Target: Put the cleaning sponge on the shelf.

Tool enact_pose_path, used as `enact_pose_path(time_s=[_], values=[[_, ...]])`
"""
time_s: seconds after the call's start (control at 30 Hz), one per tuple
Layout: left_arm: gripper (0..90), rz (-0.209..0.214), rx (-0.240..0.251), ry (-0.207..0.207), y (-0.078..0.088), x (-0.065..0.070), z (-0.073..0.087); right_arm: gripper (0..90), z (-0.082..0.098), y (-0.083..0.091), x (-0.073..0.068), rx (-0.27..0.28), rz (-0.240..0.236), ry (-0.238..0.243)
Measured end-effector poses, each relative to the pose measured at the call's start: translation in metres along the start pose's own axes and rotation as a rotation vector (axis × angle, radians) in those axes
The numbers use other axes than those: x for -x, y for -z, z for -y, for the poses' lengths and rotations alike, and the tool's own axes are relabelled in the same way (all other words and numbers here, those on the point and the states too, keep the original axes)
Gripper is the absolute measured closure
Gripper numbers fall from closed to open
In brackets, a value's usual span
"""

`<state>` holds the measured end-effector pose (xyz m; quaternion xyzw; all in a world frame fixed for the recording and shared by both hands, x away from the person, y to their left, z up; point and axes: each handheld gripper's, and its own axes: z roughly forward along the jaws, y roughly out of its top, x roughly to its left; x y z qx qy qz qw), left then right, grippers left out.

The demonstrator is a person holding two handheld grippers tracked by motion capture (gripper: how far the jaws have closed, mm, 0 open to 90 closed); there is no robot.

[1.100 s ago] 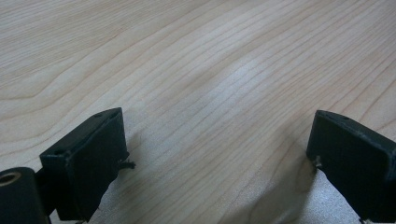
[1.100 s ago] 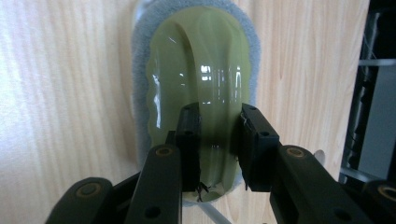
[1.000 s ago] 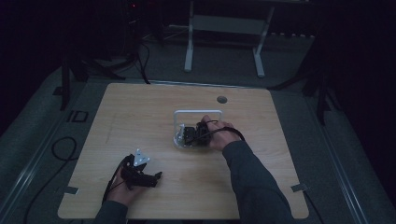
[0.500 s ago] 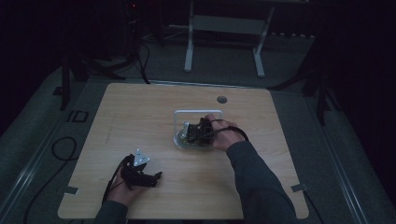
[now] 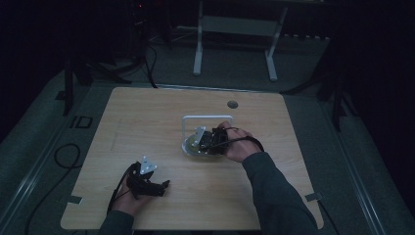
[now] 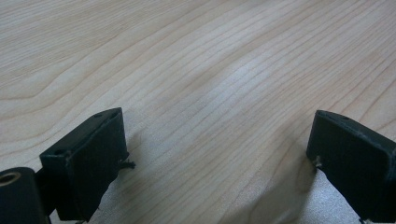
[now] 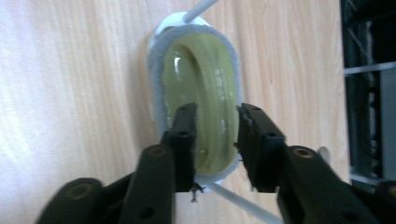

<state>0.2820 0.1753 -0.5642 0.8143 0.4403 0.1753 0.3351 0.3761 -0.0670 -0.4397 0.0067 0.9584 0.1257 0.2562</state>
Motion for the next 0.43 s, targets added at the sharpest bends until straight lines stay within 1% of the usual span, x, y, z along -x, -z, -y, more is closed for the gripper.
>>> enact_pose_path(time_s=[0.1, 0.2, 0.27, 0.33, 0.43], values=[[5.0, 0.0, 0.0, 0.0, 0.0, 0.0, 0.0, 78.7, 0.003, 0.002, -0.002, 0.016, -0.035, -0.021], [5.0, 0.0, 0.0, 0.0, 0.0, 0.0, 0.0, 89.7, 0.005, 0.003, -0.006, 0.02, -0.065, -0.028], [5.1, 0.0, 0.0, -0.001, 0.0, 0.0, 0.0, 90.0, 0.005, 0.003, -0.009, 0.023, -0.084, -0.036], [5.0, 0.0, 0.0, -0.001, 0.0, 0.0, 0.0, 90.0, 0.005, 0.003, -0.014, 0.016, -0.102, -0.028], [5.0, 0.0, 0.0, 0.0, 0.0, 0.0, 0.0, 90.0, 0.005, 0.004, -0.021, 0.024, -0.12, -0.023]])
